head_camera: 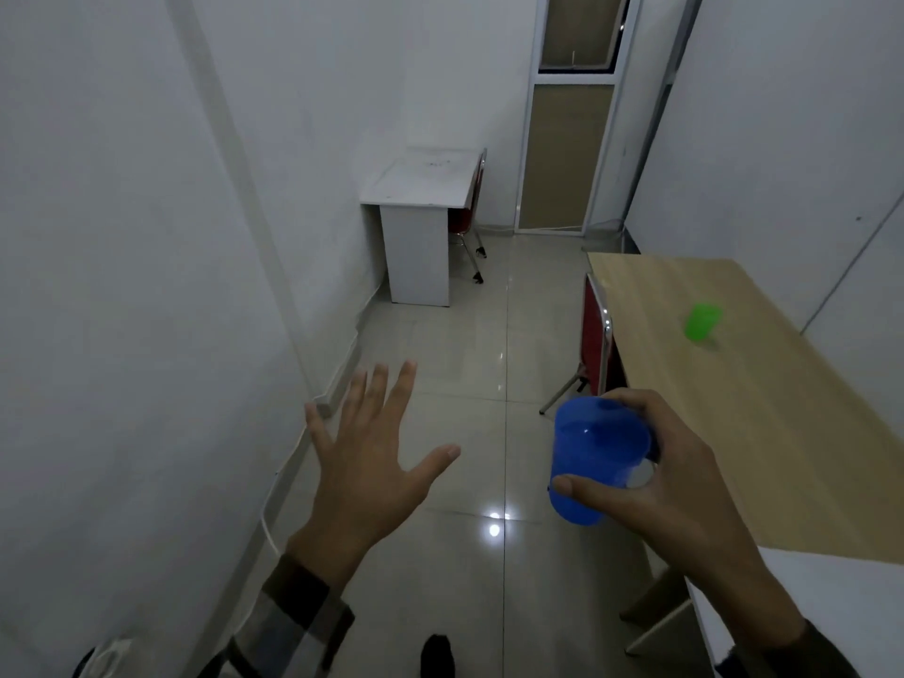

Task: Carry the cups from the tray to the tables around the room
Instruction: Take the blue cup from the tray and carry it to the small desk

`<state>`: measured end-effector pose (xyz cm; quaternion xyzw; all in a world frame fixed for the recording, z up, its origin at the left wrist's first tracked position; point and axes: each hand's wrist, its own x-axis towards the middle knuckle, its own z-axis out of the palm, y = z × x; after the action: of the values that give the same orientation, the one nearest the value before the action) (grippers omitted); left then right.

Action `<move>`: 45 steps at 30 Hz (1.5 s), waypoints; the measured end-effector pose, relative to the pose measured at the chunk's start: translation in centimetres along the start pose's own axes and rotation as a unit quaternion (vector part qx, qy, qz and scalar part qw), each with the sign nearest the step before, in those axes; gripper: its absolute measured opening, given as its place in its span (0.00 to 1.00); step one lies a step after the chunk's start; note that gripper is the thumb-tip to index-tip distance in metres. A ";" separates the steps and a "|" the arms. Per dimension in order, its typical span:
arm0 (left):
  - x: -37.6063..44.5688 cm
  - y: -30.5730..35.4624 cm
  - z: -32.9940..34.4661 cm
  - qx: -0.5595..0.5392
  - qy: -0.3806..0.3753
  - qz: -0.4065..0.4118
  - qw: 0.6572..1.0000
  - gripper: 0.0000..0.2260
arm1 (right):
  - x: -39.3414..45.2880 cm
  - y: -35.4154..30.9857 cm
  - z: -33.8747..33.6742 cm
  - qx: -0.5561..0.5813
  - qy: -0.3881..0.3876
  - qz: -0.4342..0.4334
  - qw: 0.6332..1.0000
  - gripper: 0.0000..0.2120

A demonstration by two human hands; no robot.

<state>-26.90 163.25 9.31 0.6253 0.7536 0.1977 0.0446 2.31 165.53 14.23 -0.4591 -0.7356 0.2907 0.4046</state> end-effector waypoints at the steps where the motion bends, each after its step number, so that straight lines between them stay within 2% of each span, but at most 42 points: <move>1: 2.1 -0.2 0.7 -0.002 0.003 0.002 1.000 0.44 | 2.0 0.8 0.3 -0.002 0.000 0.001 1.000 0.40; 11: 26.3 -2.5 4.9 -0.038 0.007 0.022 0.999 0.45 | 23.4 7.7 3.8 -0.030 0.034 0.011 0.999 0.37; 20: 44.7 -2.8 7.6 -0.013 -0.024 0.039 0.999 0.44 | 40.0 13.8 5.5 -0.018 0.046 0.027 0.998 0.37; 29: 63.7 -1.4 12.5 -0.011 -0.024 0.017 1.000 0.47 | 58.8 22.7 5.2 -0.016 0.041 0.014 0.999 0.39; 36: 78.0 0.2 16.1 -0.030 -0.020 -0.016 0.999 0.44 | 74.5 28.6 4.9 -0.004 0.017 -0.013 1.000 0.38; 45: 96.9 -0.1 22.4 -0.068 -0.010 -0.047 0.997 0.47 | 93.8 37.9 7.7 0.018 0.004 0.018 1.000 0.37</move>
<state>-40.68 261.67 6.10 0.5867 0.7666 0.2395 0.1038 -11.15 266.06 10.85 -0.4658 -0.7202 0.3092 0.4109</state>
